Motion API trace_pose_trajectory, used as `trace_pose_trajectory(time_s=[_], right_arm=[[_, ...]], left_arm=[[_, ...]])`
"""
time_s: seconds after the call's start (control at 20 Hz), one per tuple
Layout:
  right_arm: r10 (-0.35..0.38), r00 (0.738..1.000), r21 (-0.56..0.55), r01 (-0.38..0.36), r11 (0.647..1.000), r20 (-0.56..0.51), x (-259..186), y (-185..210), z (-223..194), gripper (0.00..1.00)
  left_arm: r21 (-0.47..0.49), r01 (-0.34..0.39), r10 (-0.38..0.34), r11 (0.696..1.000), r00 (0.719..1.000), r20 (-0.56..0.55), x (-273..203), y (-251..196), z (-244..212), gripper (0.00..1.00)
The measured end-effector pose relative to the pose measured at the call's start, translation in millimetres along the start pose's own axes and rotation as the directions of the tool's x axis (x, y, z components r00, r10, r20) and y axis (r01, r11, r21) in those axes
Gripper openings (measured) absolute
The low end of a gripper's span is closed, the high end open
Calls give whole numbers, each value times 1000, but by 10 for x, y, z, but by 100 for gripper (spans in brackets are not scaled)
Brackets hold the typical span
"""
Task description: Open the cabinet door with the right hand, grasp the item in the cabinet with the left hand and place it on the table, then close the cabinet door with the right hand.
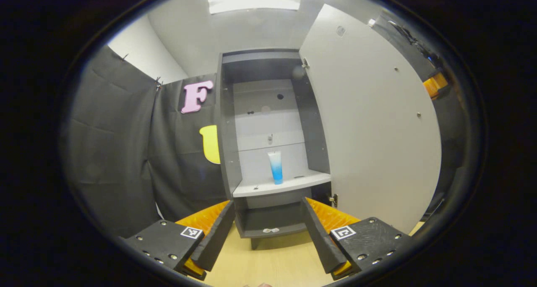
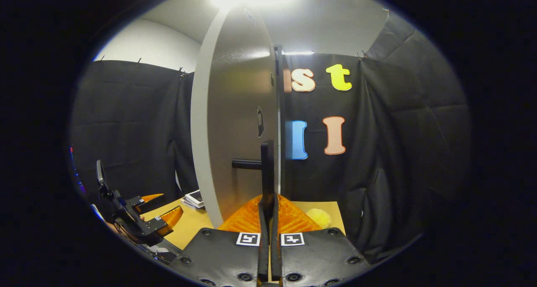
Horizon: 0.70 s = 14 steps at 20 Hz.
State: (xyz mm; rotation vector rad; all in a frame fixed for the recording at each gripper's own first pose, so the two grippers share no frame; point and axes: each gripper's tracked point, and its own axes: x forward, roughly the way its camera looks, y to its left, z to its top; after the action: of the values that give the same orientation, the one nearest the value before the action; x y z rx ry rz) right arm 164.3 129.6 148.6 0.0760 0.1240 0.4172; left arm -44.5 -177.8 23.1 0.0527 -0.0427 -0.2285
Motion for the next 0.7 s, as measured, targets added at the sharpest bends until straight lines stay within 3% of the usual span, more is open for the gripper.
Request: trace_pose_trajectory(time_s=[0.25,0.35,0.5,0.55,0.65,0.7], right_arm=[[33,999,-30,-32,999,28,-26,30,17,7],[54,998,13,-54,998,14,-61,70,-34,7],[108,994,79,-109,991,10,-268,40,-98,19],[92,996,77,-93,993,14,-347,-54,-106,18],[39,999,47,-40,998,32,-476,-255,-62,34],[-9,999,16,8,1000,46,-492,-418,-83,54]], left_arm=[[9,-16,16,1000,1000,6,-5,-113,93,92],[5,-21,21,1000,1000,9,11,-154,132,93],[-3,-43,43,999,999,1,36,-174,123,92],[-8,-47,48,999,999,1,51,-183,133,95],[-11,-58,58,998,998,7,111,-192,195,95],[-13,-59,60,998,998,10,158,-198,212,95]])
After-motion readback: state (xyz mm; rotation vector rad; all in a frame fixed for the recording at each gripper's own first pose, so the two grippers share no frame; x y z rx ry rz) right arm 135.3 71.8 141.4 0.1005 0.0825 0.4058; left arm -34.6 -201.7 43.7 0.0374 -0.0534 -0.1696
